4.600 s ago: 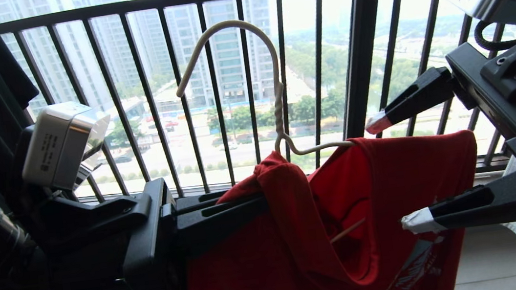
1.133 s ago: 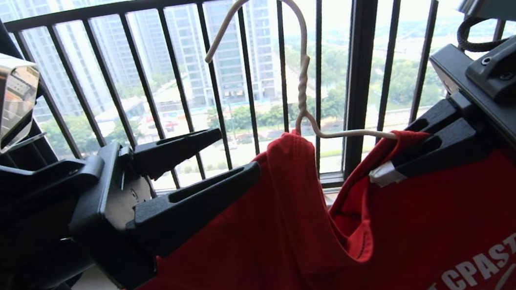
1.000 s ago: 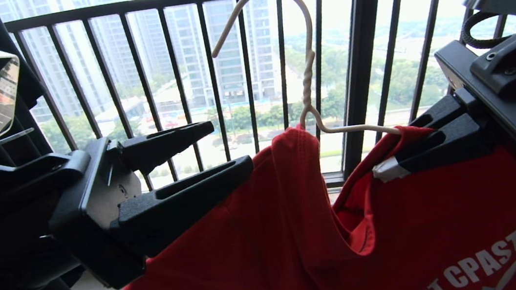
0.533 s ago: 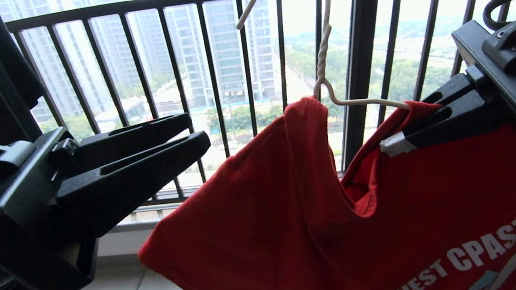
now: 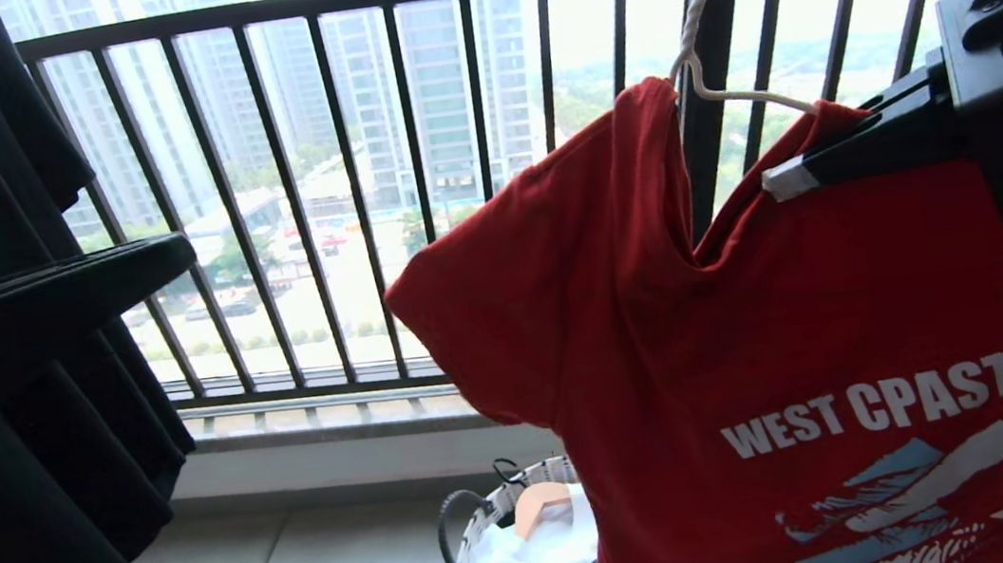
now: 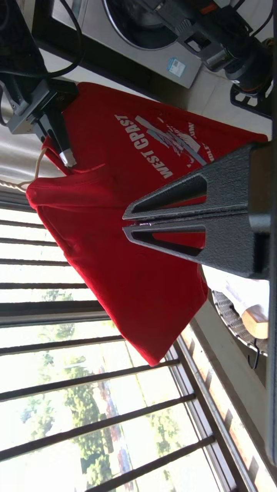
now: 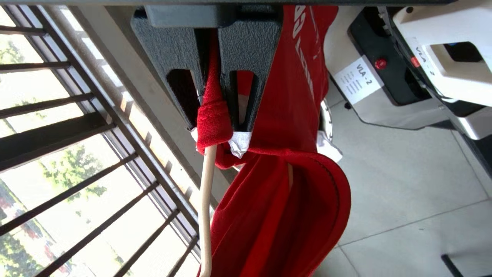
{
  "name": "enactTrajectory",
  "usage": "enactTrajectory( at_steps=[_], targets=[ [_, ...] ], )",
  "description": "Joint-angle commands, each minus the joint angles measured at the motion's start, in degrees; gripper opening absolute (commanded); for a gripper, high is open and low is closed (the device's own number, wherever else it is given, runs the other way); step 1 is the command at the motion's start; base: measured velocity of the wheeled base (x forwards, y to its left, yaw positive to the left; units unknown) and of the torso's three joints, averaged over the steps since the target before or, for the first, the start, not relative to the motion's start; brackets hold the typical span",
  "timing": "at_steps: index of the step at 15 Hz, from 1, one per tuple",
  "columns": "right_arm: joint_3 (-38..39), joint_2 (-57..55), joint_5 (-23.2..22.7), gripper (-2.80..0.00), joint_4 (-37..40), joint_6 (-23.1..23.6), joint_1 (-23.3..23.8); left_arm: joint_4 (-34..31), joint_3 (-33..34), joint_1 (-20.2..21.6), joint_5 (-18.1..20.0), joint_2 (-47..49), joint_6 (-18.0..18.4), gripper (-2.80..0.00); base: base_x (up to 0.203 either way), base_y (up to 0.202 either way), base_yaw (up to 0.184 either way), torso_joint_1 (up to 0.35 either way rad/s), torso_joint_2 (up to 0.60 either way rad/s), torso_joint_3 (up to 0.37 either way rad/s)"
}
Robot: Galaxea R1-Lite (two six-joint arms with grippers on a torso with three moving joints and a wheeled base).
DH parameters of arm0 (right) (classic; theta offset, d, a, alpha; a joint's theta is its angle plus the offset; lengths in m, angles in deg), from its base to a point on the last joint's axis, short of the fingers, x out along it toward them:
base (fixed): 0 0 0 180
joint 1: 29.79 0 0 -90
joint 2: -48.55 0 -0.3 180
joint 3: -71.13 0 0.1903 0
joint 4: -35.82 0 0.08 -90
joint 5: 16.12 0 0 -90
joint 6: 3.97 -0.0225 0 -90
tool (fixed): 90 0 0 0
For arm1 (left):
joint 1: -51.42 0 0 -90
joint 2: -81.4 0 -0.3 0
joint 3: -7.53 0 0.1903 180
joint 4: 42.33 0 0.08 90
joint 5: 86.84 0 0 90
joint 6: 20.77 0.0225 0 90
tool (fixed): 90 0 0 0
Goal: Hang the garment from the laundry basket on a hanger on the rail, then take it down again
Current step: Hang the clothes rack on the clothesline
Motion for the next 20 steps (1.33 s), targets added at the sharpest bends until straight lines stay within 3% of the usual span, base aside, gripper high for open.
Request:
enactTrajectory(
  at_steps=[1,3,9,15,19,20],
  targets=[
    [0.19,1.97,0.40,-2.80,0.11,-4.07,1.90,-0.56,-0.27,1.94,-0.18,-3.30,0.03,-2.80,0.000,0.000,0.000,0.000,0.00,0.000],
    [0.44,2.76,1.45,-2.80,0.08,-6.33,4.53,-0.56,-0.97,1.90,-0.10,-2.35,-0.09,-2.80,0.000,0.000,0.000,0.000,0.00,0.000],
    [2.84,5.62,3.23,-2.80,-0.35,-10.99,6.43,-1.00,-1.04,1.90,0.08,-1.92,-0.09,-2.80,0.000,0.000,0.000,0.000,0.00,0.000],
    [17.45,13.00,9.20,-2.80,-14.99,-13.74,7.46,-4.04,-3.24,2.19,-1.00,0.56,0.23,-2.80,0.000,0.000,0.000,0.000,0.00,0.000],
    [25.19,18.88,15.75,-2.80,-22.09,-15.34,7.91,-9.57,-8.01,2.16,-11.56,5.67,0.26,-2.80,0.000,0.000,0.000,0.000,0.00,0.000],
    [25.40,19.22,17.46,-2.80,-22.50,-16.07,7.92,-10.51,-8.44,2.16,-12.65,6.17,0.26,-2.80,0.000,0.000,0.000,0.000,0.00,0.000]
  ],
)
